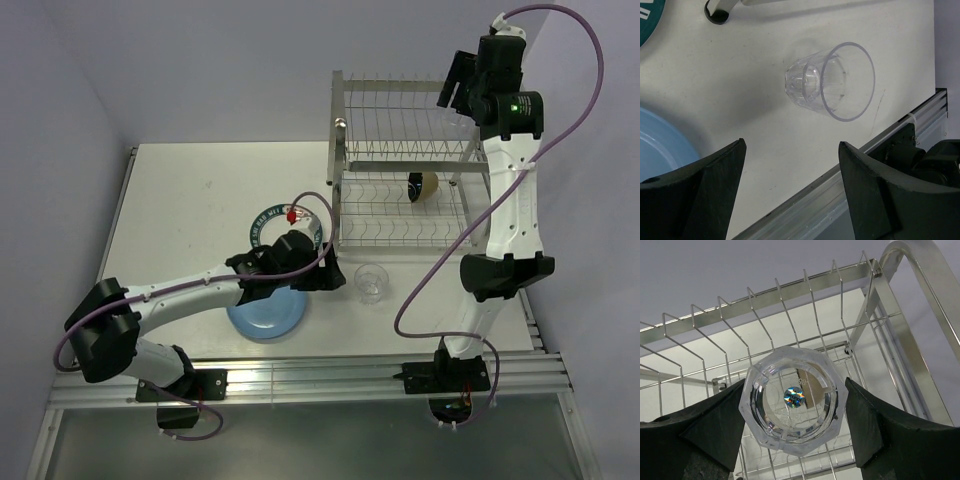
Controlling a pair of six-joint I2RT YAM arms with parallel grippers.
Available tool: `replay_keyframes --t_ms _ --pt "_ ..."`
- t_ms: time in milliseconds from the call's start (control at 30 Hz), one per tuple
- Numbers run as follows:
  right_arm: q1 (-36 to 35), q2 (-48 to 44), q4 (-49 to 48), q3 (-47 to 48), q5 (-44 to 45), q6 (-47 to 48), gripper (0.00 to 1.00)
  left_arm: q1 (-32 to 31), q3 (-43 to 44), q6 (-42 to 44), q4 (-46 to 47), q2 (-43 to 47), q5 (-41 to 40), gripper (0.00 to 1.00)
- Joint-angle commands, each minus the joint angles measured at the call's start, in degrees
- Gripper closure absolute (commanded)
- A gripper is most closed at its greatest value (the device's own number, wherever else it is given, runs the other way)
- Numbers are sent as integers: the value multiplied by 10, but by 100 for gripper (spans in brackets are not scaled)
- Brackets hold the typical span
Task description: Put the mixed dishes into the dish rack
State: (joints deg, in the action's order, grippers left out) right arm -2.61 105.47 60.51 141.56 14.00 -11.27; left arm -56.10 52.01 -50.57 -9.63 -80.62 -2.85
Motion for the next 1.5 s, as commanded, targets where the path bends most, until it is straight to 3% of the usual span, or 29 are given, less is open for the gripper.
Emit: replay_keyframes --t_ms 0,67,100,133,200,233,267,667,1000,1200,1367,1400,1467 --pt "5 12 20 20 5 -8 90 -3 41 -1 19 -17 -8 19" --pt "5 16 20 20 4 -6 82 -3 49 -1 18 -30 -8 19" --pt "5 18 20 19 3 -6 65 -3 55 -1 20 -32 -6 18" --pt "5 18 19 20 3 -5 56 -3 57 -1 21 -35 -5 18" --pt "5 14 15 18 2 -6 20 -3 63 -1 22 -45 -1 18" --pt "5 11 13 18 2 -5 6 -3 64 -1 26 -52 0 17" --pt "5 10 8 17 2 -4 1 -3 65 -2 28 -55 1 16" --pt "-11 -67 -24 6 21 1 0 -3 87 -12 51 -118 -1 16" --pt "-193 -192 -32 -91 184 20 0 -4 137 -6 42 -191 -18 20" --pt "-277 -280 -37 -203 243 -10 0 -20 179 5 2 -235 -48 30" --pt "-317 -353 -32 -277 257 -41 0 -32 173 1 7 -250 -51 60" --pt "-322 -361 -26 -284 259 -46 0 -33 171 -1 8 -249 -51 72" --pt "-330 -389 -9 -313 258 -69 0 -35 159 -4 13 -240 -51 86"
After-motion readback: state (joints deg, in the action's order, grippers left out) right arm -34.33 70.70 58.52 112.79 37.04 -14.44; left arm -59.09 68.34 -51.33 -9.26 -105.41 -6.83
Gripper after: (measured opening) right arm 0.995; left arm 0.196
